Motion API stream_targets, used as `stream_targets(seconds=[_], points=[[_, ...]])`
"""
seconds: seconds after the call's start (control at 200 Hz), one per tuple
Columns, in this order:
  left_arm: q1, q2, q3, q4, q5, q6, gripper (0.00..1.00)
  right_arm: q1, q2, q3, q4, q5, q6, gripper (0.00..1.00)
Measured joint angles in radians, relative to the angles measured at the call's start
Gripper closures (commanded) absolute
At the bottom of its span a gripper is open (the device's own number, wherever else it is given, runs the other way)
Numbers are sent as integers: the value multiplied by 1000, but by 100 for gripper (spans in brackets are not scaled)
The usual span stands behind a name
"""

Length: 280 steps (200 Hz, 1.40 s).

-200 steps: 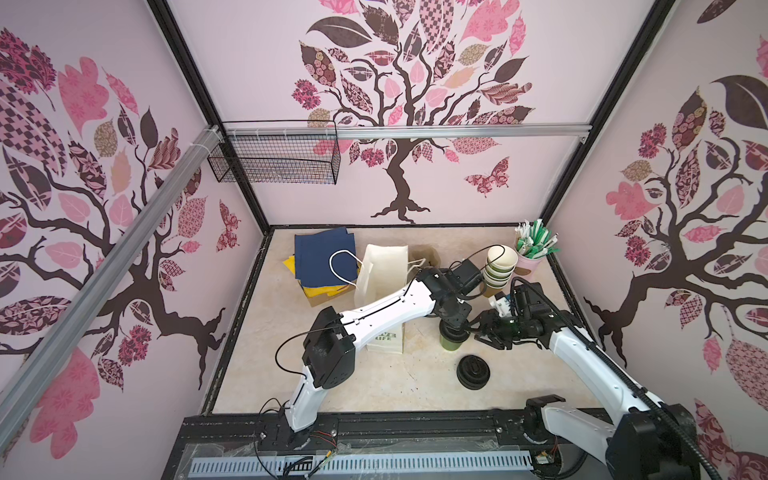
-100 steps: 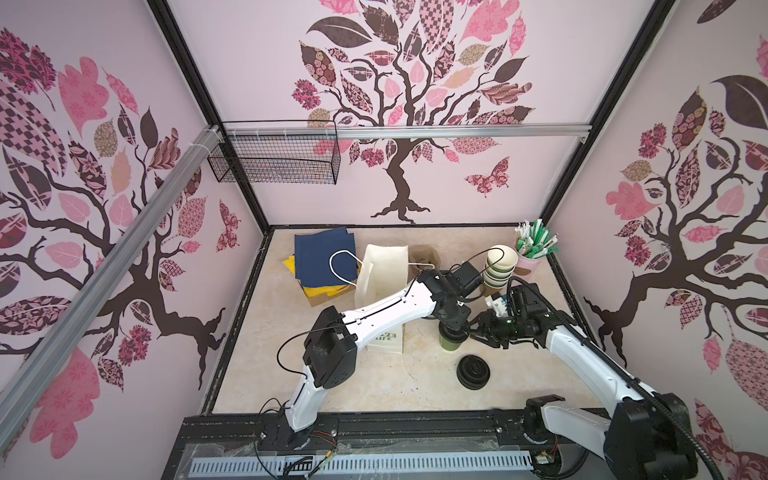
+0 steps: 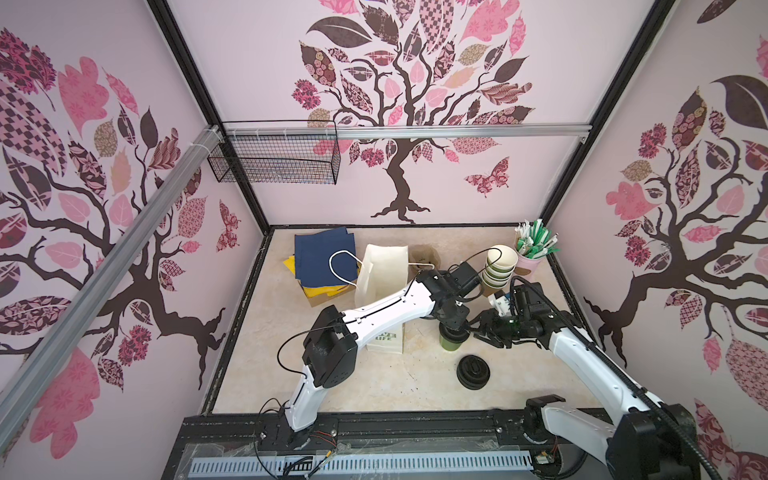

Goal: Pack the takeout coffee

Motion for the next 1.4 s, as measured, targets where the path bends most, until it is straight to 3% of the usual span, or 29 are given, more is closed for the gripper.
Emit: stream_targets(seconds=[0.29, 0.97, 1.4], points=[[5, 0, -4, 3, 14, 0, 68, 2, -104, -36, -43, 29, -15, 57], [6, 0, -5, 4, 17, 0, 68, 17, 59, -43, -48, -51, -115, 60], [8, 0, -7, 7, 9, 3, 68, 32, 114, 6, -69, -32, -130, 75]])
